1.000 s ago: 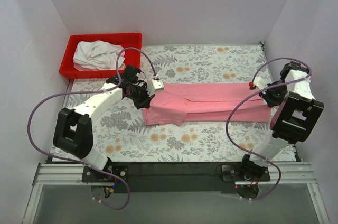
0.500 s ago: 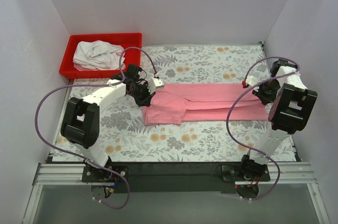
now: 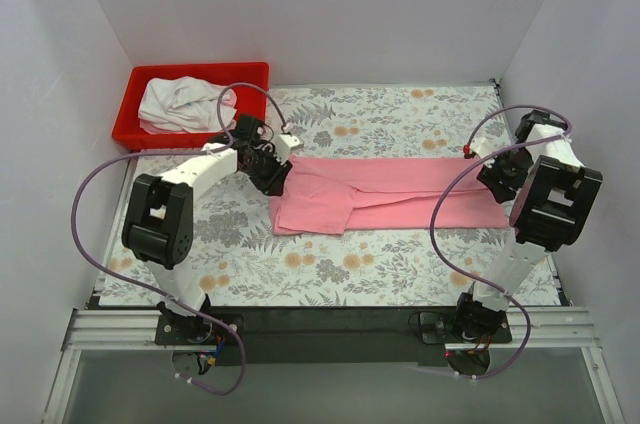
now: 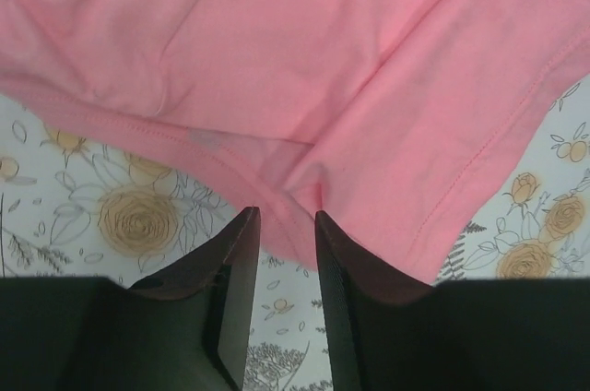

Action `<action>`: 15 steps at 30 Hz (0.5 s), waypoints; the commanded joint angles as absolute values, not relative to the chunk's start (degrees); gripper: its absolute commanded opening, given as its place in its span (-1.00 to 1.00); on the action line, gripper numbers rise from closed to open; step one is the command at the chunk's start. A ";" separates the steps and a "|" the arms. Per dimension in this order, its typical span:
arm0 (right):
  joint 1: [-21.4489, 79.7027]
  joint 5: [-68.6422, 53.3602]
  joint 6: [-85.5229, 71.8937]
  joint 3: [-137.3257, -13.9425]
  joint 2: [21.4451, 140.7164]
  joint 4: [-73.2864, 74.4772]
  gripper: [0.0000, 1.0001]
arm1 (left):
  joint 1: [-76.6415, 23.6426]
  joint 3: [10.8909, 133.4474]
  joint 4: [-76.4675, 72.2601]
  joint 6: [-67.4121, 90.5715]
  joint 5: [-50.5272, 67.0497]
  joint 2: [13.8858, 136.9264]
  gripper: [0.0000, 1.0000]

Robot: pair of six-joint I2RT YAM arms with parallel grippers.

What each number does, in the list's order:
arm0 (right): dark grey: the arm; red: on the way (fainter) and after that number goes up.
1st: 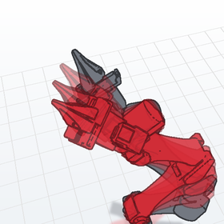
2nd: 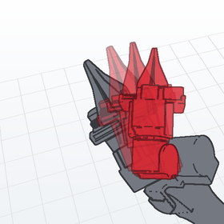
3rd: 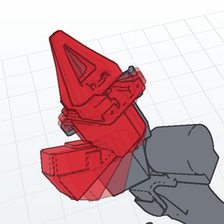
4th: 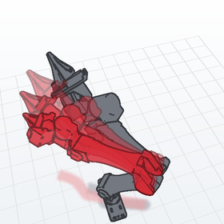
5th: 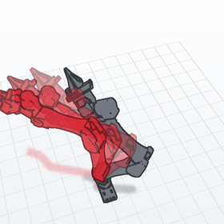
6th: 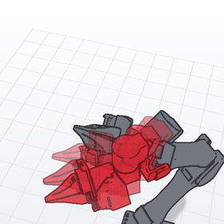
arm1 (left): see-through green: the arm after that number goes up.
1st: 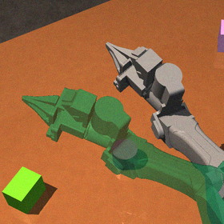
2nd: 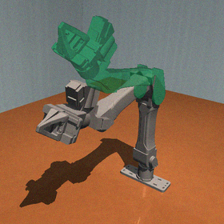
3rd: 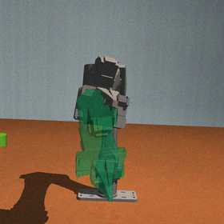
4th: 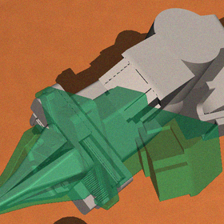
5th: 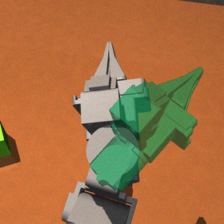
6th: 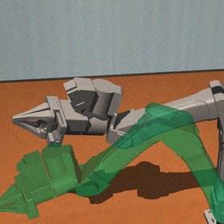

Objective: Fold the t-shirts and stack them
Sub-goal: Fold the tshirt

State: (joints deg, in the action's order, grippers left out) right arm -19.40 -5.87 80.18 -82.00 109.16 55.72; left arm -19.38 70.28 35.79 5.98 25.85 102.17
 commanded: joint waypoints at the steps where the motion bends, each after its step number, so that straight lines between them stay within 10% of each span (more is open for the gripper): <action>1: -22.58 -10.19 75.77 -84.38 104.42 58.70 0.25 | -16.79 69.18 37.35 13.88 29.00 93.55 -0.36; 15: -28.39 -18.19 62.33 -77.52 105.73 63.99 0.16 | -16.61 51.16 33.84 21.62 34.89 81.82 0.13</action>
State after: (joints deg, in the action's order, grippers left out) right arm -28.49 -14.70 67.46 -77.93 105.16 63.33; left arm -16.51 52.53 35.88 20.27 32.80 82.08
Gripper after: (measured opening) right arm 0.581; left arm 0.524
